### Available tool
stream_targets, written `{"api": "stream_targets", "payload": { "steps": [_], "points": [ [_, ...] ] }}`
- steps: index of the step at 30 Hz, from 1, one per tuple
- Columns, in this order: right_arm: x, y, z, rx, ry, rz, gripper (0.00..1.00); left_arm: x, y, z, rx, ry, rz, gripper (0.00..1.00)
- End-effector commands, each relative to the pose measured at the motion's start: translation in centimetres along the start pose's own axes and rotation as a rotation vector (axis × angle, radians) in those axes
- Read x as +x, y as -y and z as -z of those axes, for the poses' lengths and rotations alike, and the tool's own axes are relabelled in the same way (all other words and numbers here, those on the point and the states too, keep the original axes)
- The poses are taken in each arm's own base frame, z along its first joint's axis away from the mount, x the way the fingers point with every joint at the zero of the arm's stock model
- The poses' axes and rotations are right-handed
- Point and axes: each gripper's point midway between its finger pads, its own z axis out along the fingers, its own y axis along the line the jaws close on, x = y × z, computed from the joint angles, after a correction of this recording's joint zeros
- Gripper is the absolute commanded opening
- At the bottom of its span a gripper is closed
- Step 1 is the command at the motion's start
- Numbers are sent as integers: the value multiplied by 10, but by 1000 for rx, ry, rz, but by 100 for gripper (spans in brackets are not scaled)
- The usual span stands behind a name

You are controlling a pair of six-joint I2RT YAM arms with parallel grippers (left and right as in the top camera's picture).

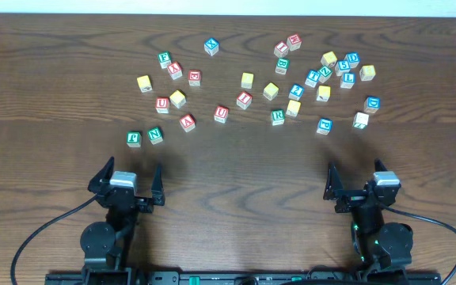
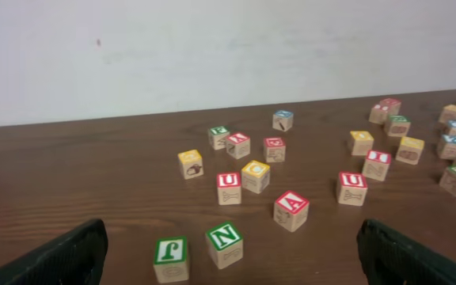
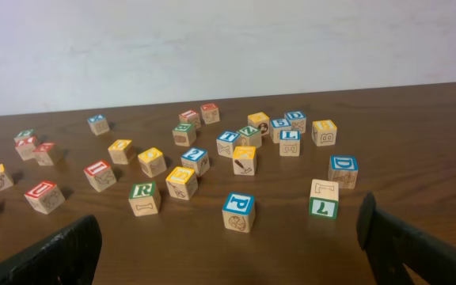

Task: Spell out CORL

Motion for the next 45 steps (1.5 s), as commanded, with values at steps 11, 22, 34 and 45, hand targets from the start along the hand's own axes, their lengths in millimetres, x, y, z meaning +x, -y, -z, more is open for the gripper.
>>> {"api": "stream_targets", "payload": {
  "steps": [11,22,34,45],
  "points": [
    [0,1,0,2,1,12,99,-60,23,0,146,-50,46,98],
    [0,1,0,2,1,12,99,-123,39,-94,340,-563,178,98],
    [0,1,0,2,1,12,99,-126,47,-153,453,-625,202,98],
    [0,1,0,2,1,12,99,-118,46,-158,524,-648,7,98]
  ]
}}
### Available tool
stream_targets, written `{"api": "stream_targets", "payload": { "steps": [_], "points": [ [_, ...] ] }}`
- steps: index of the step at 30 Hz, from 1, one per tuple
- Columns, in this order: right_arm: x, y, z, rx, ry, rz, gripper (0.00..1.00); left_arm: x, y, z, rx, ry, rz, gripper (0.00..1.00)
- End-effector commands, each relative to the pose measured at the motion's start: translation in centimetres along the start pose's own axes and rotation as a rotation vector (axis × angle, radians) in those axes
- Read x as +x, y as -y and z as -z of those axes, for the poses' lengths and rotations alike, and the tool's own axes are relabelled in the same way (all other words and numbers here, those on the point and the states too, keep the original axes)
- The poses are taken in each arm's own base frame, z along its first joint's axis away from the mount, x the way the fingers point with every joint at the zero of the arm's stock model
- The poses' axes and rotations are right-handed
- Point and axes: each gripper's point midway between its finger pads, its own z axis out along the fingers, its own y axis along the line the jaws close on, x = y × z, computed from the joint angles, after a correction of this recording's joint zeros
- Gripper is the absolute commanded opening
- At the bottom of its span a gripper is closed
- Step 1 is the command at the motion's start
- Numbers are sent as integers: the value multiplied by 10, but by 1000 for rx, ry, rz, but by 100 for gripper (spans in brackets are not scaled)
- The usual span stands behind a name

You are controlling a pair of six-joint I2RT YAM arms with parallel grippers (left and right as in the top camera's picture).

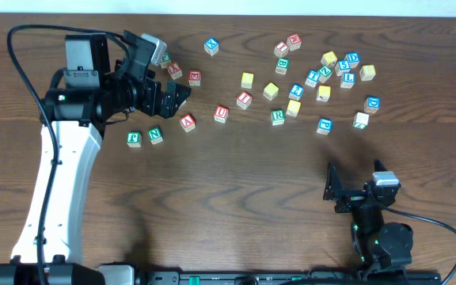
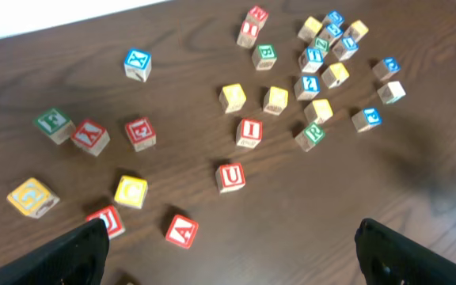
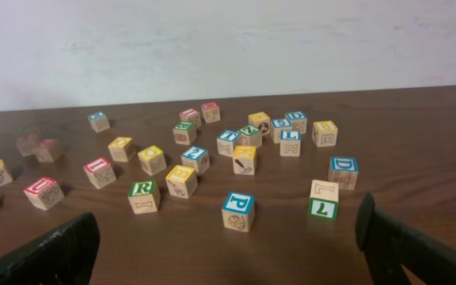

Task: Spell out CORL
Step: 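Move the left gripper forward over the yellow C block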

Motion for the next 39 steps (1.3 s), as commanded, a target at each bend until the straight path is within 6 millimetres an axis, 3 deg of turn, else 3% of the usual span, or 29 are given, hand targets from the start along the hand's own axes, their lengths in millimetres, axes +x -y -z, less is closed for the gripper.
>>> {"api": "stream_targets", "payload": {
  "steps": [1,6,10,16,23,39],
  "points": [
    [0,2,0,6,2,12,99,-16,-21,-5,-66,-42,-37,98],
    [0,2,0,6,2,12,99,-17,-58,-25,-143,-211,36,98],
    [0,2,0,6,2,12,99,-15,-71,-43,-128,-269,53,97],
    [0,2,0,6,2,12,99,22,-94,-71,-134,-414,-13,98],
    [0,2,0,6,2,12,99,35,-106,-71,-153,-486,-161,98],
    [0,2,0,6,2,12,99,28,-119,-78,-203,-455,-212,98]
  ]
}}
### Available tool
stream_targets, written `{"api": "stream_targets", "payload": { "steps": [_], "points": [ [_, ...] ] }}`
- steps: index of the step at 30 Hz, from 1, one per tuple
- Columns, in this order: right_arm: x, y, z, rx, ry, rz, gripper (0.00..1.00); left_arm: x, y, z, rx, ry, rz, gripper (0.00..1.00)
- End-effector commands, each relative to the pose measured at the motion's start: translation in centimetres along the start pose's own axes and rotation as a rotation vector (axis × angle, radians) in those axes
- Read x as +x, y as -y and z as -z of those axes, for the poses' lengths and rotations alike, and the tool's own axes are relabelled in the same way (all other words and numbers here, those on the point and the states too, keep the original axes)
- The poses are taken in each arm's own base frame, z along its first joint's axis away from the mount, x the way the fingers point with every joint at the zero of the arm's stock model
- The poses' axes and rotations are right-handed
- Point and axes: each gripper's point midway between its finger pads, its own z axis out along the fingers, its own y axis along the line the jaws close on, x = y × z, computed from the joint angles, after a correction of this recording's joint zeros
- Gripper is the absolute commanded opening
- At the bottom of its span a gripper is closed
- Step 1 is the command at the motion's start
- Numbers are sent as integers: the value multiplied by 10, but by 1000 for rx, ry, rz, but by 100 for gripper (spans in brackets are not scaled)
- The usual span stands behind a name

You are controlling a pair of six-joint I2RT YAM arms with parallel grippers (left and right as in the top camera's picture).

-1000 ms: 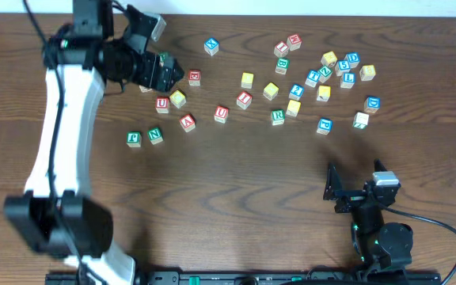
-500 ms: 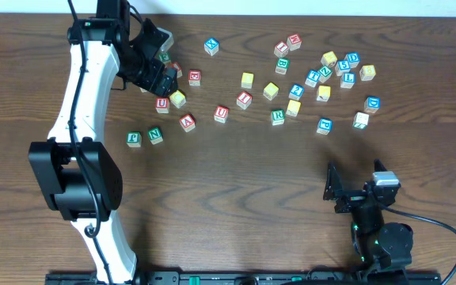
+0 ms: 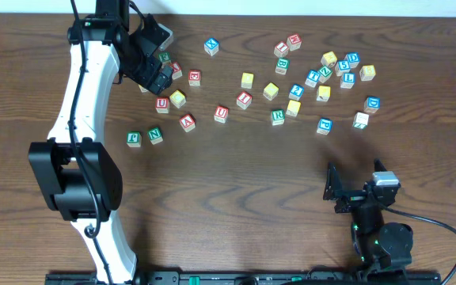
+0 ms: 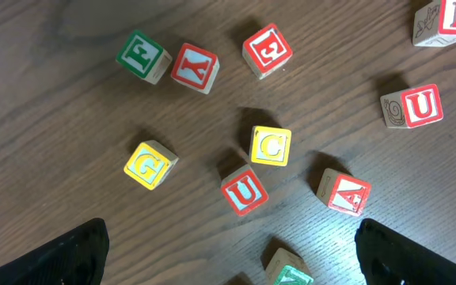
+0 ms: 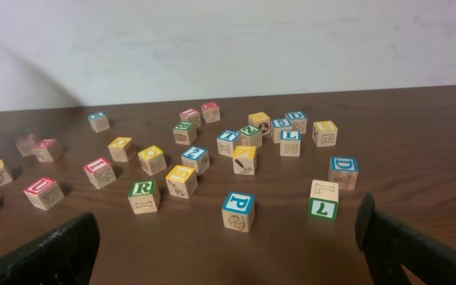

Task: Spell out CORL
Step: 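Move the left gripper forward over the yellow C block, then lower the left gripper and close it on the yellow C block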

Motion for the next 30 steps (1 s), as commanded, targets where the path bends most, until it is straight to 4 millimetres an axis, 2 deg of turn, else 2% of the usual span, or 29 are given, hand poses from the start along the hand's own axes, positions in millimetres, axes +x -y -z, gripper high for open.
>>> {"api": "stream_targets", "payload": {
  "steps": [1,8,10,13,16,21,27,30],
  "points": [
    [0,2,0,6,3,12,99,-2,-1,4,-13,3,-22,98],
    [0,2,0,6,3,12,99,-9,-9,0,-43,26,-29,98],
    [0,2,0,6,3,12,99,-1,-19,-11,-91,-26,-29,98],
    [0,2,0,6,2,12,99,9,-22,-27,-120,-96,-38,98],
    [0,2,0,6,3,12,99,16,-11,-48,-109,-168,-61,98],
    [0,2,0,6,2,12,99,17,5,-69,-74,-200,-90,98],
    [0,2,0,6,2,12,99,12,18,-75,-28,-182,-98,98],
    [0,2,0,6,2,12,99,13,17,-79,-25,-187,-93,97]
  ]
}}
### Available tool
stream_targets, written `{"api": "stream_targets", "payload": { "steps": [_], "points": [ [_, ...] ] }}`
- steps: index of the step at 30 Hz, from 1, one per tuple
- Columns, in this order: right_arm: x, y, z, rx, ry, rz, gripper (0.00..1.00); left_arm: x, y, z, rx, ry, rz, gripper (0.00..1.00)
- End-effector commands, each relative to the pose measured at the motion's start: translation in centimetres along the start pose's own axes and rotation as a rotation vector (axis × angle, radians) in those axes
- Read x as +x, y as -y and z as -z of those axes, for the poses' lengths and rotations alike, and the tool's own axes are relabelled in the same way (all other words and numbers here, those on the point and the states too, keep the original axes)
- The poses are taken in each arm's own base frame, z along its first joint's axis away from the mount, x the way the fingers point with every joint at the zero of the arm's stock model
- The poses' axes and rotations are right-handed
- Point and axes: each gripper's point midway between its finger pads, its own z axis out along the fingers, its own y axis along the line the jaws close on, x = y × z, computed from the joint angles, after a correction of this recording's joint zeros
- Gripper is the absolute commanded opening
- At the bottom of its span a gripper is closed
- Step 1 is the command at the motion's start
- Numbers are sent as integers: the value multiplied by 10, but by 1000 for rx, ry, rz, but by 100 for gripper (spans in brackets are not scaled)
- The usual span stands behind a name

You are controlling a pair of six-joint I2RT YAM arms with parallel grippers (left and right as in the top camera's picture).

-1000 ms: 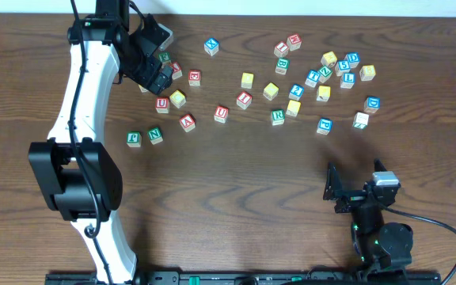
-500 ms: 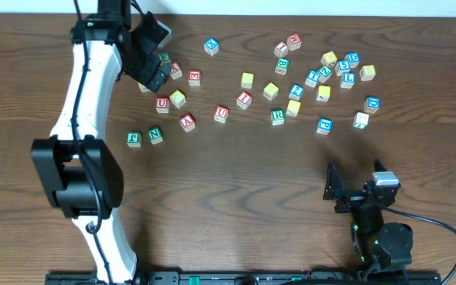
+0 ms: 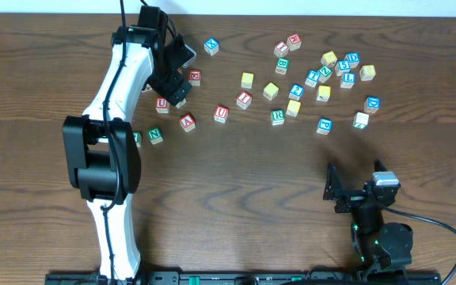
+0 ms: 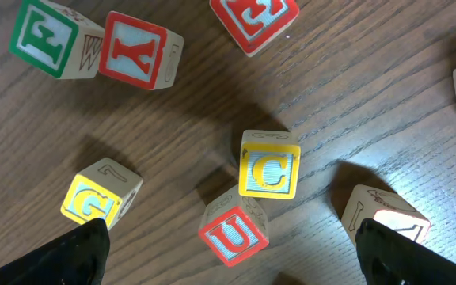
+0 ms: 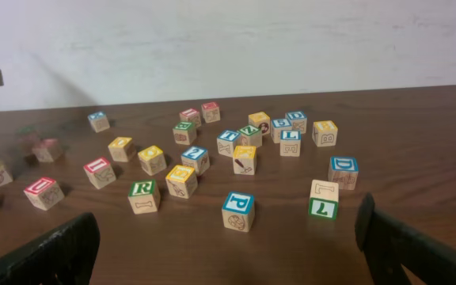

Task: Spell out CORL
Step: 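Lower the left gripper and close it on the yellow C block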

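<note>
The yellow C block [image 4: 269, 166] lies on the table straight below my left gripper [image 4: 229, 247], which hangs open above it with a dark finger [image 4: 62, 257] at each lower corner of the view. In the overhead view the left gripper [image 3: 176, 77] is over the left cluster of blocks. A red U block [image 4: 234, 229] touches the C's near corner. The green R block [image 5: 143, 195] and a blue L block [image 5: 290, 141] sit in the right cluster. My right gripper [image 5: 228, 253] rests open near the table's front. I cannot pick out an O block.
A yellow G [image 4: 97, 194], green E [image 4: 50, 36], red Y [image 4: 141, 49] and red E [image 4: 253, 20] ring the C. A blue P [image 5: 238, 210], a green block [image 5: 323, 199] and a blue D [image 5: 343, 170] lie nearest the right gripper.
My left gripper has come lower over the left cluster and shifted a little right. The C block now looks much larger and sits near the view's middle. The right arm has not moved.
Both grippers rested open at the table's front. Then the left arm was raised, reaching over the left side. Then its gripper looked straight down on the C, G and U blocks. Now it is lower over the C, still open.
</note>
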Motion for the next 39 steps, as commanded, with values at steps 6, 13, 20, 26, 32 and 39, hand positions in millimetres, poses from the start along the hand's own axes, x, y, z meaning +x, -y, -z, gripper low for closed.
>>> {"api": "stream_targets", "payload": {
  "steps": [6,13,20,26,32,39],
  "points": [
    [0,2,0,6,2,12,99,8,5,-30,54,-45,25,98],
    [0,2,0,6,3,12,99,1,19,-32,130,-5,28,98],
    [0,2,0,6,3,12,99,-4,25,-34,171,21,34,95],
    [0,2,0,6,2,12,99,-2,26,-35,174,16,34,94],
    [0,2,0,6,2,12,99,0,27,-46,182,4,36,94],
    [0,2,0,6,2,12,99,-7,21,-53,165,30,33,94]
  ]
}}
